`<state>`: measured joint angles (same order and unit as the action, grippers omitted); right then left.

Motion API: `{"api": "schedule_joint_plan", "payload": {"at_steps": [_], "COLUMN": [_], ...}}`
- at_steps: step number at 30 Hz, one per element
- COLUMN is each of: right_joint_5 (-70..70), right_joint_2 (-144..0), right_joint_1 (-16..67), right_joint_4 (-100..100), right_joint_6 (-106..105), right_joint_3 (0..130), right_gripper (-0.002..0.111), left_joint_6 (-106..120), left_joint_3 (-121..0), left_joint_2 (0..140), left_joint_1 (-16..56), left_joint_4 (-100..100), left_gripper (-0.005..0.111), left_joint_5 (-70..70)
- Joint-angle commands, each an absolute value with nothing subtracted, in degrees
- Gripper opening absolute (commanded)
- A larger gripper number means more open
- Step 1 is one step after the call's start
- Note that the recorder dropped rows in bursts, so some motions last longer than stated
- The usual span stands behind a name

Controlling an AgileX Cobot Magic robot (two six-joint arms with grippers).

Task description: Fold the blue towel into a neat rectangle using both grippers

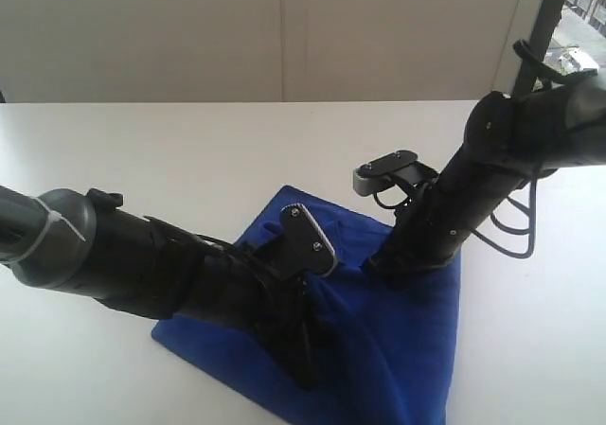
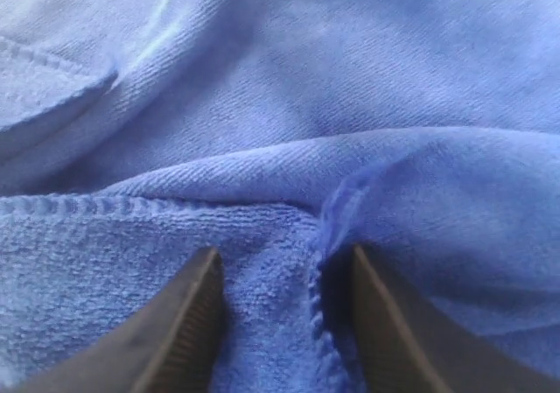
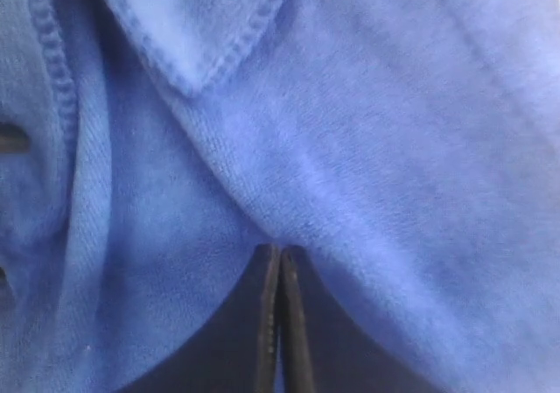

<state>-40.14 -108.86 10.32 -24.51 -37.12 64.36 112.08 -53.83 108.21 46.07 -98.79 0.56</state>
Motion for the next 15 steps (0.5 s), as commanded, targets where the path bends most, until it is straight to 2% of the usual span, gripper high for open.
{"api": "schedule_joint_plan", "payload": {"at_steps": [1,12,15], "right_joint_5": [-40.54,-39.27,-39.05], "right_joint_2": [-112.15,-113.84,-113.84], "right_joint_1": [9.68,9.68,9.68], "right_joint_4": [-26.11,-26.7,-26.7], "right_joint_6": [-39.35,-39.86,-39.86], "right_joint_3": [64.44,64.52,64.52], "right_gripper": [0.0,0.0,0.0], "left_joint_6": [114.19,114.19,114.19], "left_joint_3": [-54.12,-54.12,-54.12], "left_joint_2": [107.35,106.0,106.0], "left_joint_1": [46.44,46.44,46.44], "left_joint_4": [-99.95,-99.95,-99.95], "left_gripper": [0.051,0.051,0.045], "left_joint_5": [-2.24,-3.44,-6.13]}}
